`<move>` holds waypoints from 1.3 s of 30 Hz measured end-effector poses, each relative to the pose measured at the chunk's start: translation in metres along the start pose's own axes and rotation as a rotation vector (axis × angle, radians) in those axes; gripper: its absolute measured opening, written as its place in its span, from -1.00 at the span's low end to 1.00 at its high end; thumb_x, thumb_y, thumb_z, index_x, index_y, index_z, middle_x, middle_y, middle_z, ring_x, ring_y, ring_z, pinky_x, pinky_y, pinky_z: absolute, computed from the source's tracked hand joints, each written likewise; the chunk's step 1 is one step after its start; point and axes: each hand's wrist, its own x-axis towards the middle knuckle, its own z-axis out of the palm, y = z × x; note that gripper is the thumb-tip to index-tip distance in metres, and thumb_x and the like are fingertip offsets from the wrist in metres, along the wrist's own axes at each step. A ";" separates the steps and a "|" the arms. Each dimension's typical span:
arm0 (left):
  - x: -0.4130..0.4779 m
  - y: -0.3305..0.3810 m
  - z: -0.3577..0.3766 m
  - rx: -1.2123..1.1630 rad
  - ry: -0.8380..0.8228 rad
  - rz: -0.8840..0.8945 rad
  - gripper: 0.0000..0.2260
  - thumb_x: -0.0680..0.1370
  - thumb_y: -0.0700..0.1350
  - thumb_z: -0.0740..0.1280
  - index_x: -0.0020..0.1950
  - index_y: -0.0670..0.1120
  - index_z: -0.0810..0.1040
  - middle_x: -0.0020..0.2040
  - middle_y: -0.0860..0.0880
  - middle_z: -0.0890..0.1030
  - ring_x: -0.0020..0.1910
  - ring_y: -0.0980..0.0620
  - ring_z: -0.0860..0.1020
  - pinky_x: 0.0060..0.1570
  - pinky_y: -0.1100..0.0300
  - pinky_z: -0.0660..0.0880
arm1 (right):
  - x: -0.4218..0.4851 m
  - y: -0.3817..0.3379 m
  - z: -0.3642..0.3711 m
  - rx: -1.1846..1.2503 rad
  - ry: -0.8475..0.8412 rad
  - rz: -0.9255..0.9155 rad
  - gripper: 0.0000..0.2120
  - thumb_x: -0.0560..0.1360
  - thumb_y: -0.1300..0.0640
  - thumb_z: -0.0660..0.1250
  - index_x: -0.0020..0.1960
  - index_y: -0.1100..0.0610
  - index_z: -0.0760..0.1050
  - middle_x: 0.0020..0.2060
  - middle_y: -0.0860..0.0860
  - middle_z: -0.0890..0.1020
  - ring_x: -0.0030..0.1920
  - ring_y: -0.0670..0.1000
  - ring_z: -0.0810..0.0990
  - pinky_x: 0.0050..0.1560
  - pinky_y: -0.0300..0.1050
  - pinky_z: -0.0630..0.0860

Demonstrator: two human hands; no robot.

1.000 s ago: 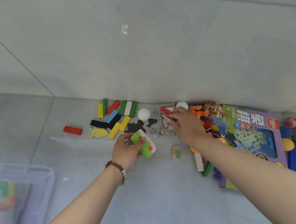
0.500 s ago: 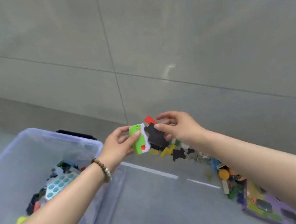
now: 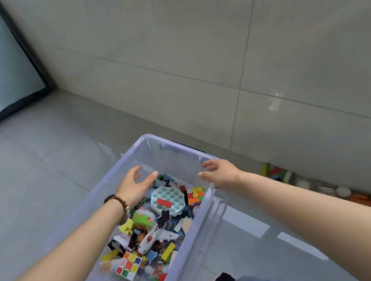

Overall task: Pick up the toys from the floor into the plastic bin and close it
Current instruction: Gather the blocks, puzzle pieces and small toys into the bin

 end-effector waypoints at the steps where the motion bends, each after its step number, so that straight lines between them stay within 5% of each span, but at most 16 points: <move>1: 0.005 0.005 0.007 0.025 -0.016 0.039 -0.41 0.53 0.04 0.31 0.47 -0.12 0.20 0.46 -0.11 0.29 0.43 -0.03 0.28 0.35 0.07 0.29 | 0.000 0.007 -0.013 -0.030 0.014 -0.007 -0.56 0.50 0.07 0.34 0.34 0.15 0.39 0.32 0.12 0.45 0.27 0.07 0.48 0.21 -0.02 0.46; 11: 0.045 0.081 0.190 0.213 -0.370 0.394 -0.58 0.52 0.05 0.31 0.34 -0.06 0.42 0.28 0.00 0.50 0.25 0.03 0.48 0.26 0.16 0.38 | -0.007 0.130 -0.170 -0.148 0.156 0.237 -0.47 0.47 -0.01 0.37 0.37 0.13 0.35 0.31 0.03 0.45 0.25 0.05 0.46 0.17 -0.15 0.42; 16: 0.089 0.051 0.292 0.383 -0.524 0.258 -0.43 0.51 0.09 0.31 0.45 -0.05 0.23 0.37 -0.07 0.40 0.27 -0.01 0.45 0.20 0.19 0.37 | 0.010 0.207 -0.207 -0.070 0.215 0.275 -0.47 0.44 0.04 0.42 0.35 0.13 0.37 0.29 0.03 0.45 0.26 -0.02 0.41 0.11 -0.24 0.31; 21: 0.136 -0.003 0.351 0.520 -0.372 0.234 -0.45 0.49 0.10 0.34 0.42 -0.04 0.29 0.29 -0.07 0.44 0.28 -0.03 0.39 0.23 0.17 0.31 | 0.046 0.278 -0.200 0.037 0.219 0.312 -0.49 0.40 0.06 0.47 0.30 0.06 0.42 0.21 -0.04 0.46 0.17 -0.06 0.45 0.06 -0.18 0.42; 27: 0.164 -0.029 0.392 0.880 -0.313 0.428 -0.51 0.50 0.14 0.30 0.39 0.07 0.33 0.32 -0.02 0.38 0.33 -0.06 0.26 0.26 0.13 0.21 | 0.084 0.324 -0.194 -0.264 0.226 0.151 -0.55 0.37 0.07 0.49 0.22 0.06 0.49 0.12 0.03 0.45 0.00 -0.07 0.43 0.03 -0.19 0.39; 30: 0.167 -0.034 0.404 0.894 -0.275 0.493 -0.51 0.47 0.12 0.33 0.37 0.07 0.34 0.27 -0.01 0.40 0.27 -0.06 0.30 0.23 0.16 0.18 | 0.095 0.329 -0.189 -0.375 0.235 0.097 -0.59 0.37 0.08 0.48 0.20 0.05 0.52 0.03 0.00 0.38 0.07 -0.04 0.42 0.10 -0.07 0.42; 34: 0.173 -0.038 0.409 0.853 -0.215 0.505 -0.61 0.46 0.08 0.37 0.24 0.02 0.42 0.19 0.02 0.43 0.21 -0.04 0.33 0.13 0.22 0.17 | 0.104 0.330 -0.185 -0.618 0.219 0.016 -0.57 0.37 0.00 0.47 0.22 -0.01 0.52 -0.06 -0.05 0.29 -0.02 -0.05 0.28 -0.08 -0.15 0.25; 39: 0.173 -0.039 0.415 0.818 -0.232 0.527 -0.72 0.45 0.11 0.37 0.10 0.04 0.50 0.09 0.06 0.45 0.14 -0.01 0.33 0.07 0.23 0.17 | 0.102 0.336 -0.183 -0.788 0.234 -0.040 -0.61 0.39 0.02 0.44 0.21 0.01 0.52 0.01 -0.02 0.30 0.09 0.03 0.31 0.08 -0.11 0.28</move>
